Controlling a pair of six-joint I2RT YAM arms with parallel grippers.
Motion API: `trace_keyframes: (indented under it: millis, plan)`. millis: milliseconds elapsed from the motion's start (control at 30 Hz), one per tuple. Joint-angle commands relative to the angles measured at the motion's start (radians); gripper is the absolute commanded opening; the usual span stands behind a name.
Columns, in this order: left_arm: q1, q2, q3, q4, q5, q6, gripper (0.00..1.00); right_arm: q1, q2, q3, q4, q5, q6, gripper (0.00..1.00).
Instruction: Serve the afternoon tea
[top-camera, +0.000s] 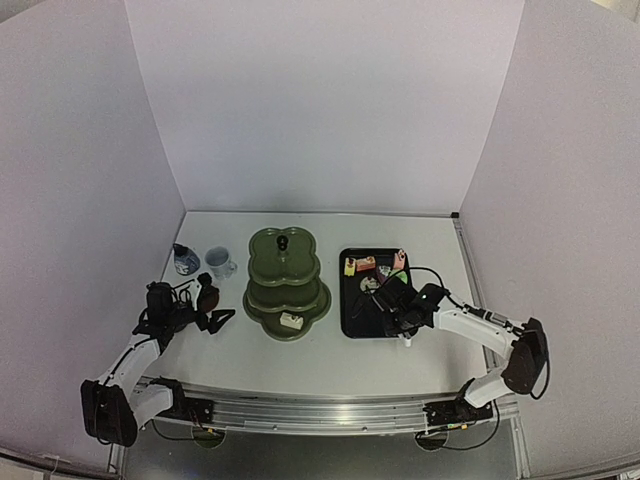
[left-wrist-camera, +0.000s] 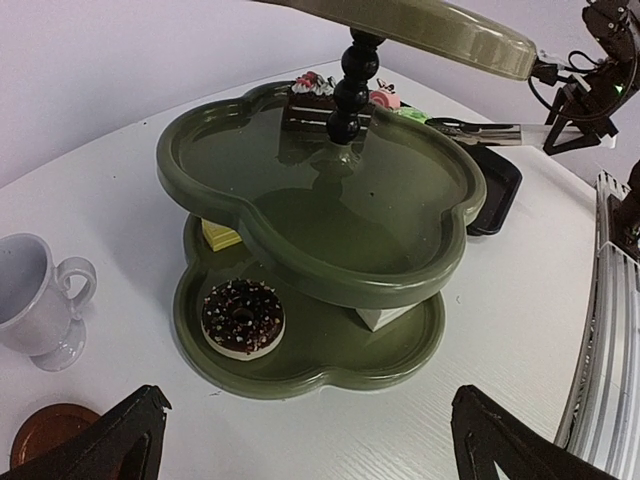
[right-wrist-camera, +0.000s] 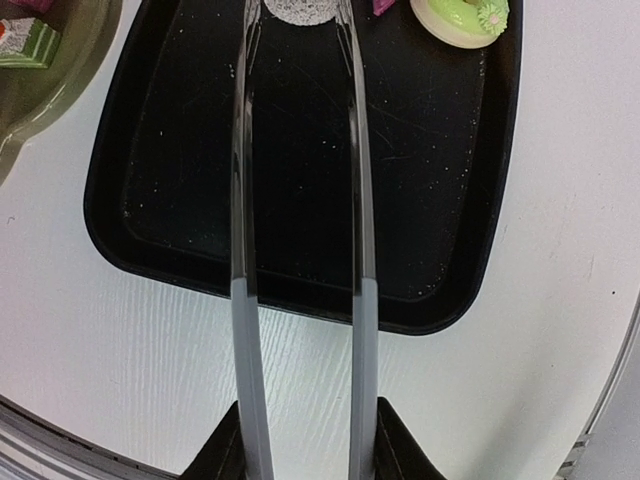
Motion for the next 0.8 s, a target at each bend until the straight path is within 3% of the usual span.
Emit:
trace_keyframes:
  millis: [0, 433, 767]
  plan:
    - [-0.004, -0.01, 0.043, 0.031, 0.012, -0.012, 1.0, -0.009, 0.014, -0.015, 0.064, -0.01, 0.012, 0.35]
    - [-0.003, 0.012, 0.055, 0.074, 0.005, 0.004, 1.0, -0.039, 0.099, 0.017, 0.074, 0.002, 0.033, 0.37]
    - [-0.003, 0.031, 0.056, 0.091, 0.004, 0.021, 1.0, -0.064, 0.163, 0.081, 0.106, -0.044, -0.049, 0.39]
